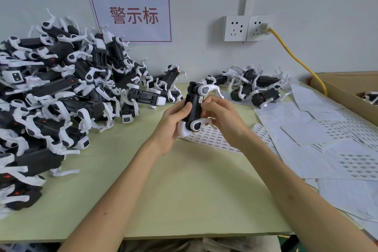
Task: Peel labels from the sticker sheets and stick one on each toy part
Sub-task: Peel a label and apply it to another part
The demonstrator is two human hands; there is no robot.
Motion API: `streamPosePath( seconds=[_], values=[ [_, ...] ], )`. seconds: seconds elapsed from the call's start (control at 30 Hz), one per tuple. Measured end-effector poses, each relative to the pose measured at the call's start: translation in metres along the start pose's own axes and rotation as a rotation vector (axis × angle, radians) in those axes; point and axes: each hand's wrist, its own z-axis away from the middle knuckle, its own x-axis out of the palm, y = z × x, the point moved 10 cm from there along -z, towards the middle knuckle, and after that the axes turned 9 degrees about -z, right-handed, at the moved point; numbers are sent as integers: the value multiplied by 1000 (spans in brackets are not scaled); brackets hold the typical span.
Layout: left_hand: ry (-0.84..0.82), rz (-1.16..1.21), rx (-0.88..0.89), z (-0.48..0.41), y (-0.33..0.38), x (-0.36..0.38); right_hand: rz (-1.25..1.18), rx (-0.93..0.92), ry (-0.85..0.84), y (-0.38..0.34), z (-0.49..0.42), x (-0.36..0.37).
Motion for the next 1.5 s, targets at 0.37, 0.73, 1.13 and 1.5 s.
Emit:
streamPosePath(
  seconds=[0.37, 0.73, 1.13, 1.5],
  values=[
    [-42, 35, 4, 2, 4, 4, 15, -21, -3, -1, 1, -2],
    [-20, -4, 18, 3, 5, 8, 46, -59, 18, -2, 0, -5],
    [-18, 16, -1, -1, 0, 4, 30, -45, -3, 0, 2, -3],
    [297, 48, -186, -2, -21, -32, 127, -151, 91, -10, -2, -16]
  ],
)
